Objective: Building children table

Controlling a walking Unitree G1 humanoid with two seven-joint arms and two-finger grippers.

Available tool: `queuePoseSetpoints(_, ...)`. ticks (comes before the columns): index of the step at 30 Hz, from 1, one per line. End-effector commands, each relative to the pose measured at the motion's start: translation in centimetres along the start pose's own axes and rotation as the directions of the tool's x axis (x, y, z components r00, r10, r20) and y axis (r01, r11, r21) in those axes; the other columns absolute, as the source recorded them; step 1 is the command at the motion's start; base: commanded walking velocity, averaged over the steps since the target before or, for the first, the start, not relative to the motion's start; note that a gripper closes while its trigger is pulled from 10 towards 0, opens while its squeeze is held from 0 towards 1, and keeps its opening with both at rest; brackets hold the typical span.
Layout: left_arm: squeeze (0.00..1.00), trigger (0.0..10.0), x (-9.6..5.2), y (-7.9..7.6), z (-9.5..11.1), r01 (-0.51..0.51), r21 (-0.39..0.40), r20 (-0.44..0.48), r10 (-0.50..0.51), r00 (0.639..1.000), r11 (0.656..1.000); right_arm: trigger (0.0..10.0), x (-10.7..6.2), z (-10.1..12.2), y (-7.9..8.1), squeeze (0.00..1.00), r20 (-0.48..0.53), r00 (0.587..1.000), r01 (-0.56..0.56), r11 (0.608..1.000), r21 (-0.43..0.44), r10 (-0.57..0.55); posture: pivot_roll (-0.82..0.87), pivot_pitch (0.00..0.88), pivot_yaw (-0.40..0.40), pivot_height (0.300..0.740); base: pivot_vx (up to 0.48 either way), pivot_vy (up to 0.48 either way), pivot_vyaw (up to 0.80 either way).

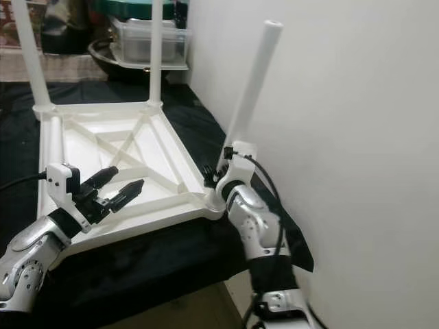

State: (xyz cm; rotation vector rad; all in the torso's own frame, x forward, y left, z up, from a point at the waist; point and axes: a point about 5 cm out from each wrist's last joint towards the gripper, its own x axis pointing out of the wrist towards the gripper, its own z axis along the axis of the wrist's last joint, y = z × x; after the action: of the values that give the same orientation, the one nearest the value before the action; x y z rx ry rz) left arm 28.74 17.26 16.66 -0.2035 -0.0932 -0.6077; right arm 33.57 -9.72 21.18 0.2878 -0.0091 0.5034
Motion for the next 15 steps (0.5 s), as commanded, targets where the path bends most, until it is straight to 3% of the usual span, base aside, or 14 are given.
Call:
queuePoseSetpoints(1, 0.0, 10.0, 0.1, -0.1, -0.3, 0.009, -0.001, -0.016, -0.009, 1.0, 1.0, 10.0, 0.0, 0.9, 3.0, 0.0, 0.055, 0.975, -0.215, 0.976, -0.016, 0.216, 0.14, 0.0, -0.181, 0.74, 0.0, 0.0, 0.0)
queuePoseSetpoints(4, 0.0, 10.0, 0.1, -0.1, -0.2, 0.009, 0.0, -0.017, -0.009, 1.0, 1.0, 10.0, -0.7, 1.2, 4.3, 0.0, 0.038, 0.918, -0.392, 0.918, -0.061, 0.395, 0.14, 0.0, -0.182, 0.74, 0.0, 0.0, 0.0)
queuePoseSetpoints(7, 0.0, 10.0, 0.1, -0.1, -0.2, 0.008, 0.001, -0.017, -0.008, 1.0, 1.0, 10.0, -0.9, 0.7, 4.7, 0.0, 0.009, 0.893, -0.447, 0.89, -0.088, 0.449, 0.14, 0.0, -0.182, 0.74, 0.0, 0.0, 0.0)
queuePoseSetpoints(8, 0.0, 10.0, 0.1, -0.1, -0.2, 0.007, 0.001, -0.016, -0.007, 1.0, 1.0, 2.9, -0.8, 0.2, 4.8, 0.0, -0.004, 0.896, -0.443, 0.891, -0.096, 0.445, 0.15, 0.0, -0.192, 0.74, 0.0, 0.0, 0.0)
queuePoseSetpoints(9, 0.0, 10.0, 0.1, -0.1, -0.2, 0.005, 0.001, -0.015, -0.005, 1.0, 1.0, 1.3, -0.6, -0.3, 4.8, 0.0, -0.02, 0.895, -0.444, 0.89, -0.101, 0.445, 0.15, 0.0, -0.192, 0.74, 0.0, 0.0, 0.0)
queuePoseSetpoints(10, 0.0, 10.0, 0.1, -0.1, -0.2, 0.005, 0.001, -0.015, -0.005, 1.0, 1.0, 1.3, -0.6, -0.3, 4.8, 0.0, -0.02, 0.895, -0.444, 0.89, -0.101, 0.445, 0.15, 0.0, -0.192, 0.74, 0.0, 0.0, 0.0)
queuePoseSetpoints(11, 0.0, 10.0, 0.1, -0.1, -0.2, 0.002, 0.002, -0.014, -0.002, 1.0, 1.0, 0.0, 0.1, -1.5, 4.1, 0.0, -0.08, 0.928, -0.372, 0.918, -0.139, 0.364, 0.16, 0.0, -0.194, 0.74, 0.0, 0.0, 0.0)
queuePoseSetpoints(12, 0.0, 10.0, 0.1, -0.1, -0.2, 0.002, 0.002, -0.014, -0.002, 1.0, 1.0, 0.0, 0.1, -1.5, 4.1, 0.0, -0.08, 0.928, -0.372, 0.918, -0.139, 0.364, 0.16, 0.0, -0.194, 0.74, 0.0, 0.0, 0.0)
queuePoseSetpoints(13, 0.0, 10.0, 0.1, -0.1, -0.1, 0.0, 0.003, -0.013, 0.0, 1.0, 1.0, 0.0, 1.0, -2.8, 2.4, 0.0, -0.15, 0.974, -0.194, 0.966, -0.169, 0.17, 0.16, 0.0, -0.193, 0.74, 0.0, 0.0, 0.0)
queuePoseSetpoints(14, 0.0, 10.0, 0.0, -0.1, -0.1, -0.002, 0.003, -0.012, 0.002, 1.0, 1.0, 0.0, 1.6, -4.1, -1.2, 0.0, -0.21, 0.962, 0.135, 0.972, -0.191, -0.175, 0.16, 0.0, -0.193, 0.74, 0.0, 0.0, 0.0)
queuePoseSetpoints(15, 0.0, 10.0, 0.0, -0.1, -0.1, -0.002, 0.003, -0.012, 0.002, 1.0, 1.0, 0.0, 1.6, -4.1, -1.2, 0.0, -0.21, 0.962, 0.135, 0.972, -0.191, -0.175, 0.16, 0.0, -0.193, 0.74, 0.0, 0.0, 0.0)
